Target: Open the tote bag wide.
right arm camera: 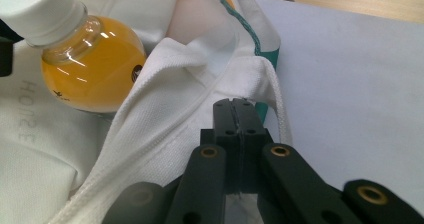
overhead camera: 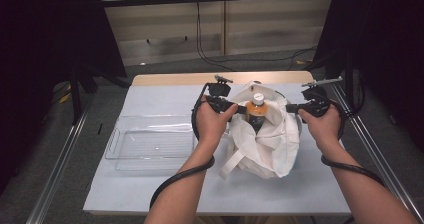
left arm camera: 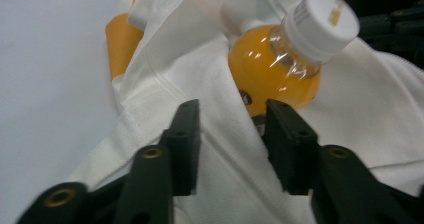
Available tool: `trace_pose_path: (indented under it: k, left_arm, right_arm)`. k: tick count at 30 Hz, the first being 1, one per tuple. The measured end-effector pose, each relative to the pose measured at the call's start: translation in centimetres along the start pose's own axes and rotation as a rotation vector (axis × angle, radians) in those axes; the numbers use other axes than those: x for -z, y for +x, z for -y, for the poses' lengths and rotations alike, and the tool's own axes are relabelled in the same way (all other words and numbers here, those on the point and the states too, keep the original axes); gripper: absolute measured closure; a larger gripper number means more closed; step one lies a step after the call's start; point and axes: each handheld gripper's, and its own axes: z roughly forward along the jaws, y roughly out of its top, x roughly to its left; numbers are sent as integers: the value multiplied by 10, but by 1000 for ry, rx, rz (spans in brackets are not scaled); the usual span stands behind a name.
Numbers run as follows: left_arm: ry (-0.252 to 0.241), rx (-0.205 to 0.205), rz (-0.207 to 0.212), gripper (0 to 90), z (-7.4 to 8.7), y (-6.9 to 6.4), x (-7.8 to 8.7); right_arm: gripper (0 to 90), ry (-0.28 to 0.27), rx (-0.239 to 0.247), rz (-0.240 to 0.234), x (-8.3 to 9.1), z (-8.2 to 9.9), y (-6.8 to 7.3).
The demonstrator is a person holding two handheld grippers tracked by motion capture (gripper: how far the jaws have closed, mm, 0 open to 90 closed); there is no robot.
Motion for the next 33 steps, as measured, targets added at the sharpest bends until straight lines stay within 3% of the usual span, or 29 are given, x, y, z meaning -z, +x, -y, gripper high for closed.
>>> trace_pose_path:
  k: [4,7,11,13,27,30,33]
  left_arm:
    - [58,0,-38,789,1,5,-2]
    - [66,23,-53,861,3,11,-3]
    - [94,26,-66,875,6,17,-6]
    - [87,49,-66,878,7,19,-9]
    - [116,71,-86,880,12,28,-18]
    - [118,75,-89,879,14,29,-19]
    - [109,66,-84,879,15,30,-18]
  right_arm:
    - [900,6,-5,7,-2,2,-3]
    - [900,16,-1,12,-5,6,-6]
    - [900,20,-8,15,-9,10,-11]
    - [900,22,-15,15,-11,12,-13]
    - [900,35,-40,20,-22,27,-24]
    - [900,84,-11,74,-26,33,-27]
    - [900,65,-75,30,-27,43,-35]
